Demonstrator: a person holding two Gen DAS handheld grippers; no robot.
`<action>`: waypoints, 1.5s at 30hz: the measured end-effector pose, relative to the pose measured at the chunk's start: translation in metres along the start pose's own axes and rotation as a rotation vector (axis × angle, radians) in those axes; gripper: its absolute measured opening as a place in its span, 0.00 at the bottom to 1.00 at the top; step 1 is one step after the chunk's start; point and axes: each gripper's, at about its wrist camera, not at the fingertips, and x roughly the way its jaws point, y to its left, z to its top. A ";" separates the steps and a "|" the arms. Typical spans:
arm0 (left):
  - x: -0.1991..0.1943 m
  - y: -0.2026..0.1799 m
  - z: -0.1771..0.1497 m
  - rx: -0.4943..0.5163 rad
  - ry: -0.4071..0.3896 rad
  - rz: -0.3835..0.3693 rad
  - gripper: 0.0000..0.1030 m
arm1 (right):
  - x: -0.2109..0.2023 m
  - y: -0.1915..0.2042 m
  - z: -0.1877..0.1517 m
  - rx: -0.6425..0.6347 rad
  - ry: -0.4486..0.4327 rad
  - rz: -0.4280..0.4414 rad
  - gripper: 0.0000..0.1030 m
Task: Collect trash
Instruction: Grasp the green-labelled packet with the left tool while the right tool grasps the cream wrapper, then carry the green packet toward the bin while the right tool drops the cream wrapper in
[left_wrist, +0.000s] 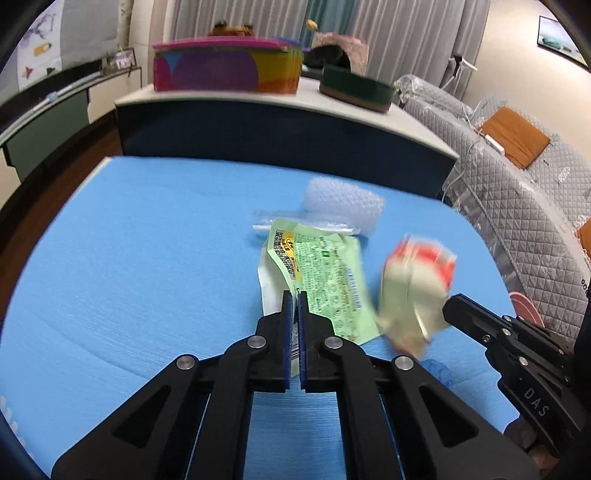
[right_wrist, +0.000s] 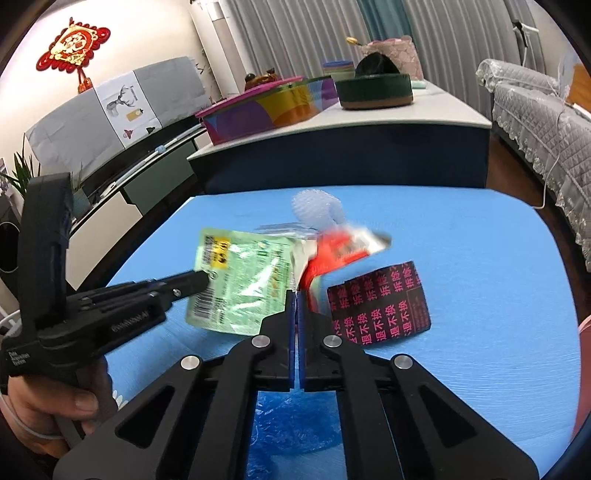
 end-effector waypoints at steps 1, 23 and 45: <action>-0.006 0.001 0.001 0.002 -0.017 0.004 0.02 | -0.002 0.001 0.001 -0.003 -0.005 -0.001 0.01; -0.075 -0.002 0.004 0.045 -0.185 0.003 0.00 | -0.088 0.009 0.022 -0.051 -0.148 -0.097 0.01; -0.084 -0.062 -0.009 0.155 -0.204 -0.083 0.01 | -0.155 -0.035 0.013 0.007 -0.194 -0.201 0.00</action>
